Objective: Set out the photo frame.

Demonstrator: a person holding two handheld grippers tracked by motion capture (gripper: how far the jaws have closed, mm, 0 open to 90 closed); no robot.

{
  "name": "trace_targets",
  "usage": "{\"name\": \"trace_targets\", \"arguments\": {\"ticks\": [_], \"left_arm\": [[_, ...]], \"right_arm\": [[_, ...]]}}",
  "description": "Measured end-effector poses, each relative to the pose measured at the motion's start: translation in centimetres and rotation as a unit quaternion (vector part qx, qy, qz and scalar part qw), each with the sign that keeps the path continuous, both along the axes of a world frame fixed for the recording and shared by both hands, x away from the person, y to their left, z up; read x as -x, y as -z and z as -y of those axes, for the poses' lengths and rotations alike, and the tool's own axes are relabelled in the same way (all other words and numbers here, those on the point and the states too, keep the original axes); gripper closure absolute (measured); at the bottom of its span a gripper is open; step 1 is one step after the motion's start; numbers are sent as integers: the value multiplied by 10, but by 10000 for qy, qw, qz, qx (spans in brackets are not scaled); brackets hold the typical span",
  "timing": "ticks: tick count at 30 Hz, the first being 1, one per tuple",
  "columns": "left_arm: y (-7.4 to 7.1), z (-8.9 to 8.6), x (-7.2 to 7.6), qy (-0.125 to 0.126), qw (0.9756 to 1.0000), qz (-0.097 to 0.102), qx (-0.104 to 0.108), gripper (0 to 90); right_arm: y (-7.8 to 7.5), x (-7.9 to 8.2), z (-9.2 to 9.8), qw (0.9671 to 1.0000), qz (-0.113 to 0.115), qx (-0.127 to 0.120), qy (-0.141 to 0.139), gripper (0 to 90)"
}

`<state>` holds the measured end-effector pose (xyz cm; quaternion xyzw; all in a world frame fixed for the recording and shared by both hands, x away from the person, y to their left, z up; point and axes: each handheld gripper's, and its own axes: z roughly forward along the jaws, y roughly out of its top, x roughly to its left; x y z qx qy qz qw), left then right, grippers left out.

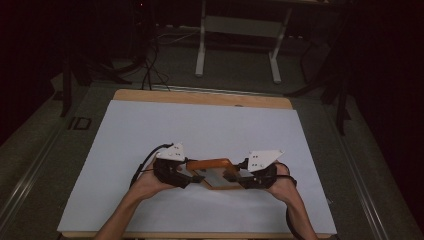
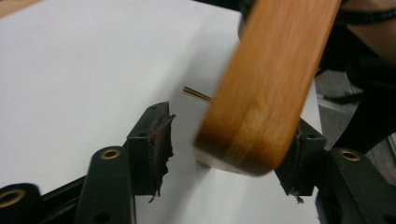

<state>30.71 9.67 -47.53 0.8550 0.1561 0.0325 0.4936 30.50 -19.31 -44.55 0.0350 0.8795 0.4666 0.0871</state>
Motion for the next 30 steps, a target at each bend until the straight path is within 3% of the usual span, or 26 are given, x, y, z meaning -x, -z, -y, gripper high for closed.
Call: {"name": "trace_targets", "arguments": {"ticks": [2,5,8,12,15,21,27,30], "left_arm": [[4,7,0,49,9999,63,-71,489],[5,13,2,33,9997,172,-171,623],[4,14,5,87,9995,237,-188,655],[-1,15,10,97,9984,415,-369,680],[-4,10,8,74,9984,418,-367,681],[-13,-8,7,-107,9989,432,-131,674],[-17,-28,4,-399,9985,380,55,662],[-17,-35,2,-516,9980,346,117,652]], "right_arm": [[1,0,2,10000,-11,-11,7,684],[2,0,6,10000,-39,44,19,682],[3,-1,11,9999,-59,71,75,673],[4,-3,12,9998,-118,87,98,665],[6,-4,8,9997,-163,150,124,664],[15,-11,-4,9991,-285,206,242,654],[22,-22,-26,9976,-580,-62,371,634],[22,-25,-34,9970,-634,-84,440,631]]}}
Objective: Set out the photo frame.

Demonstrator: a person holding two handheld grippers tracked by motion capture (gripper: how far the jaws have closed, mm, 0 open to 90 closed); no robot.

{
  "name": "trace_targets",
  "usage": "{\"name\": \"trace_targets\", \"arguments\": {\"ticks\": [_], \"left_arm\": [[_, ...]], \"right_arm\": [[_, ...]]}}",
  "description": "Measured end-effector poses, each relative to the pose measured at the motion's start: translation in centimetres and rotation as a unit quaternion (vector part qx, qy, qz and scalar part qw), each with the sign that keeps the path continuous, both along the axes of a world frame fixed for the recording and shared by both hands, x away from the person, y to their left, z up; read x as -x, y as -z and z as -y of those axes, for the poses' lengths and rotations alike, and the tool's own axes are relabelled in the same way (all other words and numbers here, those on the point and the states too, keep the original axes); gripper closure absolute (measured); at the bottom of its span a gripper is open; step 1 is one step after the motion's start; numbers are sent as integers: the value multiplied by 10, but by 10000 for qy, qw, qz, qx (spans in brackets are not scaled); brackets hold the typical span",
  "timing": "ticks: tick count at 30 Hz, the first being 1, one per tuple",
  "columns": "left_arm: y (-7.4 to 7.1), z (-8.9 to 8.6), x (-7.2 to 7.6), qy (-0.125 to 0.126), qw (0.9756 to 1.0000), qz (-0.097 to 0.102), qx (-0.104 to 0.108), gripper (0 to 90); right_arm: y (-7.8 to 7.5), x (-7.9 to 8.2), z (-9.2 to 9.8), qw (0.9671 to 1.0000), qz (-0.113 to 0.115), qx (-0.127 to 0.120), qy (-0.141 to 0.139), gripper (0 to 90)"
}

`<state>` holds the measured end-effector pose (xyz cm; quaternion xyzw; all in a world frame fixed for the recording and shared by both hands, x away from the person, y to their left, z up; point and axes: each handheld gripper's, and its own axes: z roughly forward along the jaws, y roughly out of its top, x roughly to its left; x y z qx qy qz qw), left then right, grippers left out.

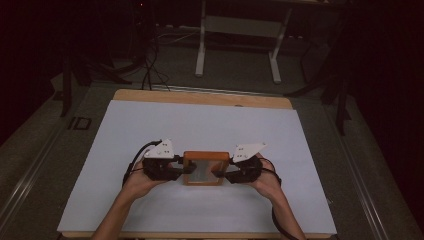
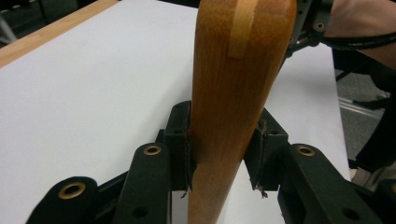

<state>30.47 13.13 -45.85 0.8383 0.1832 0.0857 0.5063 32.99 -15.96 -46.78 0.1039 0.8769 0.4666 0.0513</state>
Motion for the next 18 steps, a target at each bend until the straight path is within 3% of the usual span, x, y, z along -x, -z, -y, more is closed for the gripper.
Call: {"name": "trace_targets", "arguments": {"ticks": [11,18], "left_arm": [[6,-8,-12,-283,9982,-368,368,633],[11,-6,-17,-406,9971,-473,429,626]], "right_arm": [[5,-13,-7,9983,-422,-343,229,611],[12,-18,-5,9959,-651,-493,390,599]]}}
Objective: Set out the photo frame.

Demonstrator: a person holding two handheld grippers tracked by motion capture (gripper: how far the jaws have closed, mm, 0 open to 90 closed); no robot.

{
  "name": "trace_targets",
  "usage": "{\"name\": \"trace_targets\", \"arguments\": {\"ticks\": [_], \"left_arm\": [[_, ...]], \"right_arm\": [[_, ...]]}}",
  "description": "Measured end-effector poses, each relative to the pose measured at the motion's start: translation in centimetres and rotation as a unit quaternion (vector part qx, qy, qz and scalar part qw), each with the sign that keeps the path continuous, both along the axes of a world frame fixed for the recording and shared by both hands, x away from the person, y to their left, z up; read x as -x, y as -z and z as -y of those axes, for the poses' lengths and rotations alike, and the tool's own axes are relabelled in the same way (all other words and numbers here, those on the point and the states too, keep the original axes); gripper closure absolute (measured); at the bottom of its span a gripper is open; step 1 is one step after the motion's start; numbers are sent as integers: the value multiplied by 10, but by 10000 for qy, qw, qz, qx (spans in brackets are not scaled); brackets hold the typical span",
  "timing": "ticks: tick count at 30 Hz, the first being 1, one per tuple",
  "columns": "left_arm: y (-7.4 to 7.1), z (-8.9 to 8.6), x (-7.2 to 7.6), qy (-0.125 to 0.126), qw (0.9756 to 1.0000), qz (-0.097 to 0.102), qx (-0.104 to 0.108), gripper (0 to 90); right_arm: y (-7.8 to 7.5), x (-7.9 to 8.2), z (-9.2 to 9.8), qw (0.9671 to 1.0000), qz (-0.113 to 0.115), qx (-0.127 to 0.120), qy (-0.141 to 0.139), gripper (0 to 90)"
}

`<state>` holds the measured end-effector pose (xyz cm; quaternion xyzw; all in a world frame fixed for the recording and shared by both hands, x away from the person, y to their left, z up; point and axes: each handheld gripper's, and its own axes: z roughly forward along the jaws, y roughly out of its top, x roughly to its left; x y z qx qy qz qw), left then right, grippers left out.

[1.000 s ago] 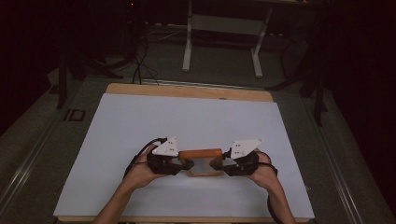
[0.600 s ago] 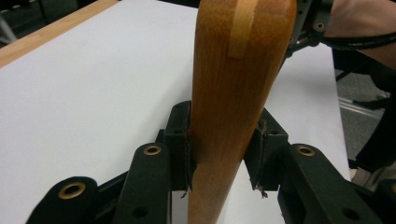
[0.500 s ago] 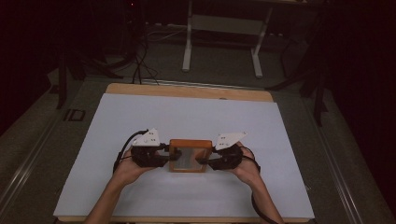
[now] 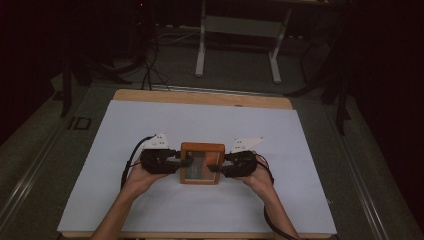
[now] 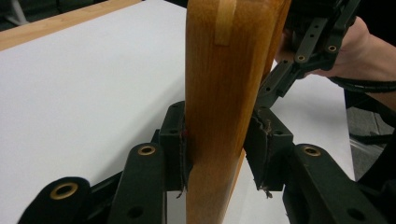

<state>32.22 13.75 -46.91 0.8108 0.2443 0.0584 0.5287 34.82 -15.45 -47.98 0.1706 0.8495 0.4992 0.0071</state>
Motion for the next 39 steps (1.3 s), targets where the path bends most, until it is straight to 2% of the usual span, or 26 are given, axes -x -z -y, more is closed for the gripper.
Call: {"name": "trace_targets", "arguments": {"ticks": [7,14,23,27,31,36,39], "left_arm": [[2,-1,-3,-190,9998,-5,101,607],[6,-2,-7,-379,9990,-56,208,593],[13,-1,-11,-460,9983,-158,320,592],[18,-3,-13,-499,9975,-216,448,586],[20,-3,-14,-530,9972,-205,486,585],[22,-3,-19,-637,9959,-309,569,581],[23,-2,-20,-714,9951,-343,594,577]], "right_arm": [[1,-3,-1,9999,-61,-53,145,595],[6,-8,-4,9993,-226,-138,271,586],[10,-13,-4,9986,-309,-211,362,574],[10,-14,-4,9984,-322,-220,408,577],[11,-15,-4,9981,-353,-281,428,576],[15,-18,-4,9968,-416,-379,563,563],[15,-18,-6,9969,-356,-306,634,550]]}}
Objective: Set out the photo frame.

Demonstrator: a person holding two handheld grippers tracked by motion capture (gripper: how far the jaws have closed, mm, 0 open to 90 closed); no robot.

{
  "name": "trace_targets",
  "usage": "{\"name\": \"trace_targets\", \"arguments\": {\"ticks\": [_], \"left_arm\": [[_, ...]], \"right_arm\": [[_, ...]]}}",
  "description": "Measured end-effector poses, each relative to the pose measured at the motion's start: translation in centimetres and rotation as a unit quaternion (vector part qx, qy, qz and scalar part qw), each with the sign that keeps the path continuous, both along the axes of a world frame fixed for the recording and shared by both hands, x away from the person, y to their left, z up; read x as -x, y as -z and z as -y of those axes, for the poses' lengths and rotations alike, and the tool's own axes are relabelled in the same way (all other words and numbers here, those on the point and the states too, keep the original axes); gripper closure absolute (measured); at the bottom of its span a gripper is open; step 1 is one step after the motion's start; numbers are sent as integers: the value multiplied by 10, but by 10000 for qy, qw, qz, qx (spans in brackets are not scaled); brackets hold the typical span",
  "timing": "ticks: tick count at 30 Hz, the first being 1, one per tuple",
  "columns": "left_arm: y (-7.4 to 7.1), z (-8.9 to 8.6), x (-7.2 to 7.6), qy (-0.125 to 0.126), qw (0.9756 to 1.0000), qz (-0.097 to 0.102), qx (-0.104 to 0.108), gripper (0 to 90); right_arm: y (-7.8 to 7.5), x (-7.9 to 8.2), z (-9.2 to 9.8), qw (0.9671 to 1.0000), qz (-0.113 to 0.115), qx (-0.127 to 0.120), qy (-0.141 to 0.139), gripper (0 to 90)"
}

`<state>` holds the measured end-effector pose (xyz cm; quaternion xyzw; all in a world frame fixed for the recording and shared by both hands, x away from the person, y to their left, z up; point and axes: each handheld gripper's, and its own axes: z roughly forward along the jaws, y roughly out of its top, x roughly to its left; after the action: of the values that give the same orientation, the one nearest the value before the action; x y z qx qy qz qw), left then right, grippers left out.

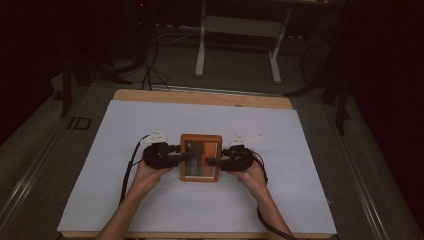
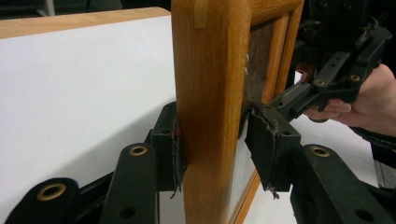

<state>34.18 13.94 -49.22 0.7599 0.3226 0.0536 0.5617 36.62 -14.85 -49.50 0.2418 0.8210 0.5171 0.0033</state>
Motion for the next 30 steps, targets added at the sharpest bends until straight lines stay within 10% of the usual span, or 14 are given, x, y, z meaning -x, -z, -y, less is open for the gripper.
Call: {"name": "trace_targets", "arguments": {"ticks": [30], "left_arm": [[4,-1,-1,-221,9992,-242,-247,594]], "right_arm": [[3,-4,8,9993,-105,-9,360,480]]}}
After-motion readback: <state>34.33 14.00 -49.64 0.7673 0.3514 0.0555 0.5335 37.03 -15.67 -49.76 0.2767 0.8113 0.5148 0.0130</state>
